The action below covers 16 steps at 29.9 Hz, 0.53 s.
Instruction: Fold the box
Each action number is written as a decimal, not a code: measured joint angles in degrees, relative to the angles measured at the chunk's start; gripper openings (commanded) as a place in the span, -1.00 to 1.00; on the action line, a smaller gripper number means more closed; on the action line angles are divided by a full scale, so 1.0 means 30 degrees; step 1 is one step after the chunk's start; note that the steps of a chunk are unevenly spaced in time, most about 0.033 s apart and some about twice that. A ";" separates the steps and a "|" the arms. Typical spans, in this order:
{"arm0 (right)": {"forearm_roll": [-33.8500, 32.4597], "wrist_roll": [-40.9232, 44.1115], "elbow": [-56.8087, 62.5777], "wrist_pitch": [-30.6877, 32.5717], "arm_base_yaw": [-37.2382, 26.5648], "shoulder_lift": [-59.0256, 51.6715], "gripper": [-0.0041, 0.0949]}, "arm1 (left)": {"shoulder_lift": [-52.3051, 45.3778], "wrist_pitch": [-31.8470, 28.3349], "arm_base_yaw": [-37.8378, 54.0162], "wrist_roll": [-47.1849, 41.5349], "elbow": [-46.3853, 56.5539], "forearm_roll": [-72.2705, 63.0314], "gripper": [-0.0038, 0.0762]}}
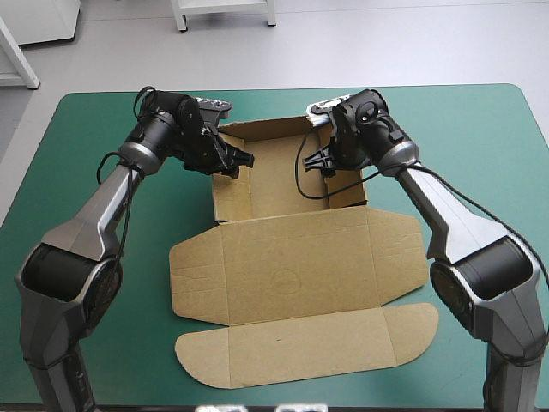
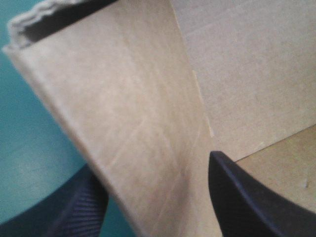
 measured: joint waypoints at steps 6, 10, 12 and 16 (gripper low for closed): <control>-0.0925 0.0000 0.0000 -0.0053 0.0000 0.0000 0.32 | 0.0000 0.0042 0.0000 -0.0066 0.0000 0.1341 0.18; -0.1113 0.0015 -0.0005 -0.0053 0.0032 0.0000 0.31 | 0.0000 -0.0452 0.0000 -0.0083 -0.0004 0.1455 0.18; -0.1278 0.0015 -0.0005 -0.0053 0.0032 0.0000 0.31 | 0.0000 -0.0592 0.0000 -0.0083 -0.0004 0.1481 0.17; -0.1630 0.0015 -0.0005 -0.0053 0.0032 -0.0370 0.31 | -0.0435 -0.0897 0.0000 0.0068 -0.0004 0.1462 0.17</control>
